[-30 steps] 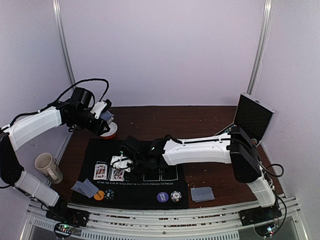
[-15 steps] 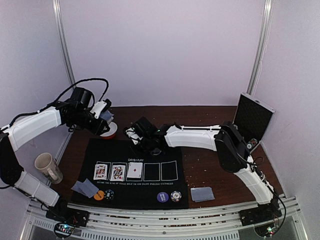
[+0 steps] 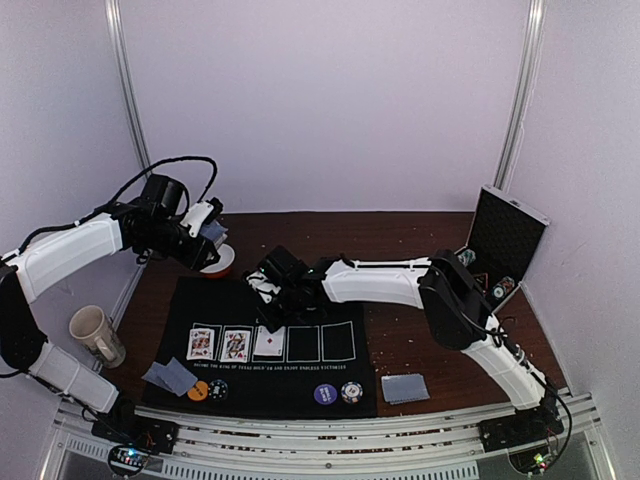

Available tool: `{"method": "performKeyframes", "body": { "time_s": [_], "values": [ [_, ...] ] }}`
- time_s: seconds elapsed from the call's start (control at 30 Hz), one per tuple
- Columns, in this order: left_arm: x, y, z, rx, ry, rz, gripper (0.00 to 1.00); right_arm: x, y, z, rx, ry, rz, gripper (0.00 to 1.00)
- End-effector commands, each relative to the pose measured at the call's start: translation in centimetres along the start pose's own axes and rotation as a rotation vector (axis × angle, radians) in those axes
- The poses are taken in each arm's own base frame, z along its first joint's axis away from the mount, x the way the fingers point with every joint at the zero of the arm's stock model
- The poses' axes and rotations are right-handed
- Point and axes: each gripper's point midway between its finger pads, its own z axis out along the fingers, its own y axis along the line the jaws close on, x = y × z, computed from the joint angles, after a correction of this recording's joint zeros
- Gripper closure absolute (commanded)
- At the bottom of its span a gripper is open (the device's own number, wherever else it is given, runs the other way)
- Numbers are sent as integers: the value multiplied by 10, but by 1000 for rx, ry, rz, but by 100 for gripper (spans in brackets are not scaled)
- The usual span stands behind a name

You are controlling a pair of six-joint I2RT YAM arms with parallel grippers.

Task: Distribute texas hold em gaming equipment
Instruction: Flop the poker card in the community card area, then adjust the poker card in the community card area.

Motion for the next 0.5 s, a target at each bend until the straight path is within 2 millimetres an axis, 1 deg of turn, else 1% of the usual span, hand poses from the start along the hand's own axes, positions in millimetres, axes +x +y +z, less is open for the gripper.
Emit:
{"method": "performKeyframes", "body": {
  "time_s": [0.0,0.13,0.27,0.33,0.4,0.47],
  "values": [
    [-15,4,-6,-4,-66,3,61,26,22,-2,-45,95,-51,100],
    [-15,4,-6,-4,-66,5,61,22,25,-5,-50,85,-59,100],
    [-15,4,-6,-3,-67,5,62,17,22,-7,-26,70,-47,100],
    [-15,3,-6,-2,-66,5,61,10,19,-11,-7,51,-31,100],
    [-14,3,-5,0,-66,6,61,-1,18,-19,1,17,-13,100],
    [-14,3,-6,1,-66,5,61,-17,18,-30,7,-32,0,100]
  ]
}}
